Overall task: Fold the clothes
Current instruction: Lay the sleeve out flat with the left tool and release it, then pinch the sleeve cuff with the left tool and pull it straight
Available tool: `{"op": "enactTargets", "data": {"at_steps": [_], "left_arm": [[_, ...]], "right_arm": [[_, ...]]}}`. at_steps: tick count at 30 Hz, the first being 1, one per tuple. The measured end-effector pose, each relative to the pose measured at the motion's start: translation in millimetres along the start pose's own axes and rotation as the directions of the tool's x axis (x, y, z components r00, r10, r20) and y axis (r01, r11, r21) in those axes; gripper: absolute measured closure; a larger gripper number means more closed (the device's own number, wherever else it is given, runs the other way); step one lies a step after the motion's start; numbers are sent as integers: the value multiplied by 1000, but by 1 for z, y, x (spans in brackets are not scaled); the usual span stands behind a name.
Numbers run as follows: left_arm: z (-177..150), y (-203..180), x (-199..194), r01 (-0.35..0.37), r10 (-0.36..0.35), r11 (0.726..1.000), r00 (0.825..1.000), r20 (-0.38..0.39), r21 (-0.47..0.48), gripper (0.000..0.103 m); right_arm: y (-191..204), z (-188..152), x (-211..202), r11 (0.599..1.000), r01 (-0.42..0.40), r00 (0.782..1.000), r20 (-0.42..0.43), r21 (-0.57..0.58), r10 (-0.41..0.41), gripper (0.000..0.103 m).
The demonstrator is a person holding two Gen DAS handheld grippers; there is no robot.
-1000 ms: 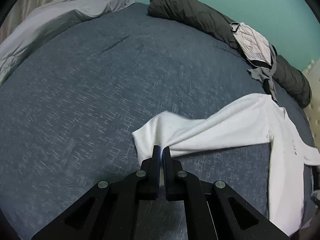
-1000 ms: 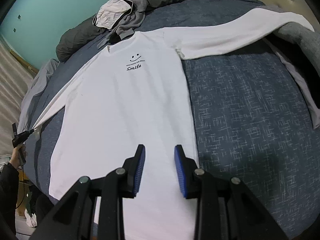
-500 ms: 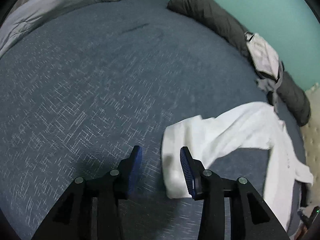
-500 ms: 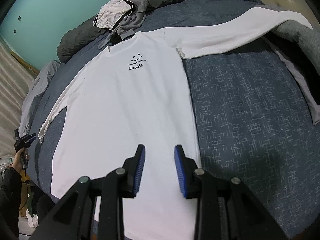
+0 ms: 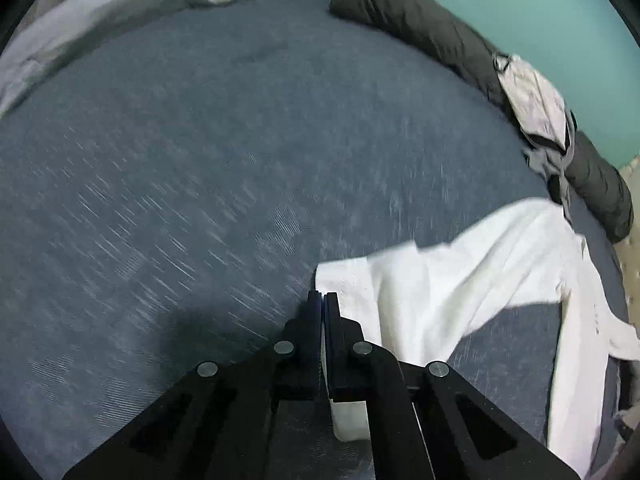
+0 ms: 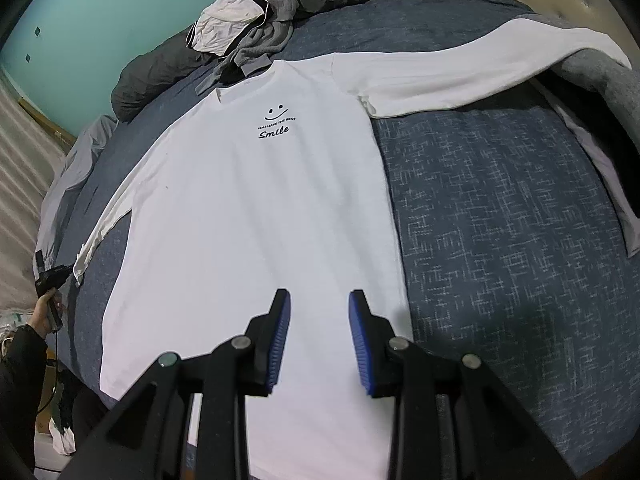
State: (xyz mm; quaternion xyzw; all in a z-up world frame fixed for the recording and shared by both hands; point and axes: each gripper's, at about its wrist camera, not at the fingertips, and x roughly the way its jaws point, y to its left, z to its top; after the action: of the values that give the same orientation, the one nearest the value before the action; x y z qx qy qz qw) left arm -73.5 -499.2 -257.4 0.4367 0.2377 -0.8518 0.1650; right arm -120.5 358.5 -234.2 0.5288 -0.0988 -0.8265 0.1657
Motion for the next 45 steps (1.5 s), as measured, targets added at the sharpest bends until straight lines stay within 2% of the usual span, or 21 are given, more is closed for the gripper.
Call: {"op": "enactTargets", "data": {"at_steps": [5, 10, 15, 18, 20, 23, 25, 27, 32, 35, 36, 37, 40, 45], "left_arm": [[23, 25, -44, -44, 47, 998, 994, 94, -36, 102], [41, 56, -61, -74, 84, 993, 989, 119, -91, 102], [48, 74, -49, -65, 79, 989, 992, 101, -136, 102], [46, 81, -31, -62, 74, 980, 996, 58, -188, 101], [42, 88, -29, -54, 71, 974, 995, 71, -218, 100], [34, 95, -25, 0, 15, 969, 998, 61, -246, 87], [28, 92, -20, 61, -50, 968, 997, 50, -245, 70], [20, 88, -16, 77, -70, 971, 997, 39, -228, 64], [7, 78, 1, 141, -145, 955, 989, 3, -262, 65], [5, 70, 8, 165, -173, 955, 985, -10, -245, 69], [5, 66, 9, 156, -164, 963, 986, -19, -222, 84], [6, 61, 11, 146, -154, 969, 988, -27, -199, 91], [7, 55, 2, 103, -109, 983, 993, -35, -150, 95], [12, 57, -15, 40, -43, 997, 998, -42, -69, 95]], "right_arm": [[5, 1, 2, 1000, -11, 1000, -1, -5, 11, 73], [12, 1, 3, 1000, -20, 1000, -2, -13, 20, 73], [18, 1, 4, 1000, -5, 1000, -11, -28, 5, 73], [18, 2, 4, 1000, -1, 1000, -12, -24, 1, 73], [20, 2, 4, 1000, -3, 1000, -13, -28, 3, 73], [24, 2, 5, 999, -9, 1000, -15, -35, 8, 73], [26, 2, 7, 999, -13, 1000, -17, -39, 12, 73], [29, 2, 10, 999, -19, 1000, -20, -38, 18, 73], [43, 1, 14, 998, -38, 999, -27, -57, 37, 73], [51, 0, 11, 995, -40, 999, -23, -89, 38, 73], [52, 0, 10, 995, -40, 999, -20, -93, 39, 73], [53, 0, 9, 995, -41, 999, -16, -96, 40, 73], [51, 1, 6, 995, -49, 999, -8, -88, 49, 73], [48, 1, 3, 995, -58, 998, 0, -82, 58, 73]]}}
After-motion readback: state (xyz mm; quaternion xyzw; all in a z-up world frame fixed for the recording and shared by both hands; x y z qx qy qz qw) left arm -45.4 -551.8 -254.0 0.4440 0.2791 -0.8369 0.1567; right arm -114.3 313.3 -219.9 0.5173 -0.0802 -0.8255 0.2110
